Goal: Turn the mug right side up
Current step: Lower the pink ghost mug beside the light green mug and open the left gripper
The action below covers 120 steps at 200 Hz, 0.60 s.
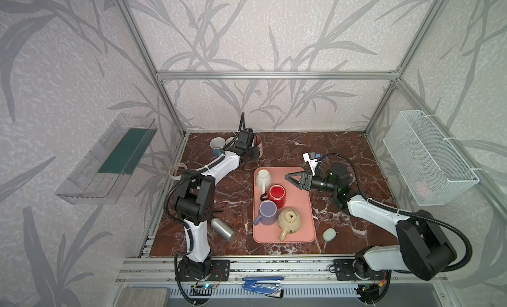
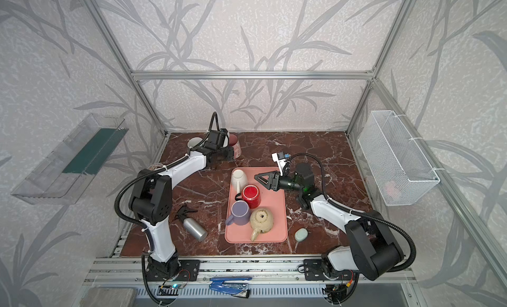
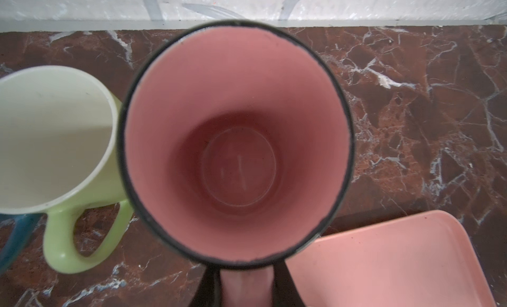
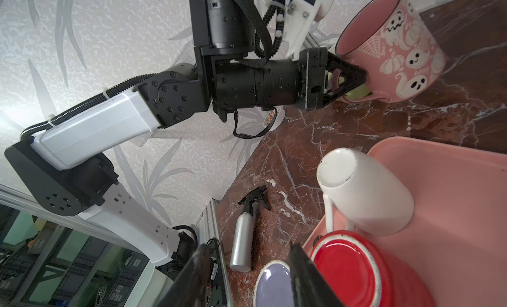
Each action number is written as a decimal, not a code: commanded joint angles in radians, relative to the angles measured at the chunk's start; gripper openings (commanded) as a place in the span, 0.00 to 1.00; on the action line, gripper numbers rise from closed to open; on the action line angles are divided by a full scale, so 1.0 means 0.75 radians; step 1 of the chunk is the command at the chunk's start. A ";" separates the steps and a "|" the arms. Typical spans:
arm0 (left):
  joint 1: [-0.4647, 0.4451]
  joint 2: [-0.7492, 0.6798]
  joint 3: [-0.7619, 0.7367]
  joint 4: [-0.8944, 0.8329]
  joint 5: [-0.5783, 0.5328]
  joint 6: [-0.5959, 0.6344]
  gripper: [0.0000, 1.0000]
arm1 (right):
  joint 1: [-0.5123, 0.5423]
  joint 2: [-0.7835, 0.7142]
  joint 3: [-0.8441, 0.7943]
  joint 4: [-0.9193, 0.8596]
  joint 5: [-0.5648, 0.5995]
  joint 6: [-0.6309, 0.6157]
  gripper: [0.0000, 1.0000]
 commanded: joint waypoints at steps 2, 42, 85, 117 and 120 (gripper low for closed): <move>0.016 0.009 0.115 0.127 -0.014 0.025 0.00 | -0.018 0.046 -0.010 0.173 -0.046 0.085 0.47; 0.027 0.079 0.171 0.099 -0.034 0.020 0.00 | -0.029 0.111 -0.004 0.233 -0.060 0.122 0.47; 0.029 0.143 0.250 0.044 -0.062 0.008 0.00 | -0.051 0.174 -0.004 0.343 -0.088 0.198 0.47; 0.028 0.175 0.293 0.006 -0.093 0.023 0.00 | -0.055 0.186 -0.008 0.354 -0.088 0.204 0.46; 0.028 0.176 0.296 0.003 -0.097 0.025 0.00 | -0.055 0.186 -0.008 0.354 -0.089 0.204 0.46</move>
